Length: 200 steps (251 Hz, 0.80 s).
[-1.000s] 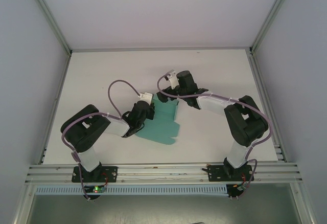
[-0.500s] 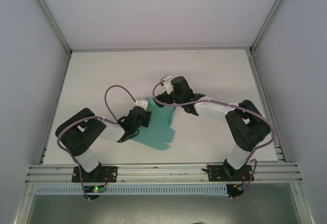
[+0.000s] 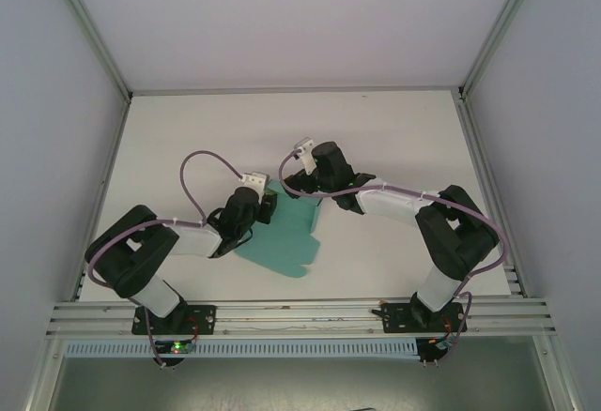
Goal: Assemble paper box
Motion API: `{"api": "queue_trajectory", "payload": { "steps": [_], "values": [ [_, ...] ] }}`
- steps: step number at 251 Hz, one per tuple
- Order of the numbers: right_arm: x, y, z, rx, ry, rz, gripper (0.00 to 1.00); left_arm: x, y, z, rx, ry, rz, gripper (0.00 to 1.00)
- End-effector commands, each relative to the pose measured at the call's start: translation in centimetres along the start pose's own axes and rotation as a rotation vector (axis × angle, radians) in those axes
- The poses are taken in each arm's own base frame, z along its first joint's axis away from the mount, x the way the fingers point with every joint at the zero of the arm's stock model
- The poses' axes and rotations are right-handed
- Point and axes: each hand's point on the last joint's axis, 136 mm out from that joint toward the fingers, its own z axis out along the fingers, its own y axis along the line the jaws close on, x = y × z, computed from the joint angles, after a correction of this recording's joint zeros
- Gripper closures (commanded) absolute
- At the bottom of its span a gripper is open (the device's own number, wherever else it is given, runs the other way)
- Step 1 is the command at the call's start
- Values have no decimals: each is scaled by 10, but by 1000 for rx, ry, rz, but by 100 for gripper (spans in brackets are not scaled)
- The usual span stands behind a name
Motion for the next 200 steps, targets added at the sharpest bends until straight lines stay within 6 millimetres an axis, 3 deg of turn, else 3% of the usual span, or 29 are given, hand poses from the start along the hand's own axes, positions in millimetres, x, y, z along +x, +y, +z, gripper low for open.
{"api": "queue_trajectory", "payload": {
  "steps": [1,20,49,70,100,126,152,176,200],
  "values": [
    [62,4,1,-8,202,-59,2,3,6,11,1,2,-23,63],
    [63,4,1,-10,204,-61,2,2,6,16,-2,1,-20,74],
    [65,3,1,-7,214,-58,2,1,12,22,-41,1,-10,100],
    [63,2,-1,3,204,-41,2,2,16,26,-72,4,-12,100],
    [49,-15,-13,96,151,49,1,-2,23,25,-116,-3,-41,100],
    [25,-41,-48,238,52,181,2,-7,33,19,-178,-10,-76,100],
    [13,-59,-89,339,-30,249,1,-15,42,12,-242,-14,-117,100],
    [14,-53,-108,308,-70,262,2,-22,43,7,-249,-33,-160,100],
    [20,-42,-106,283,-46,278,2,-31,42,4,-254,-34,-209,100]
  ]
}}
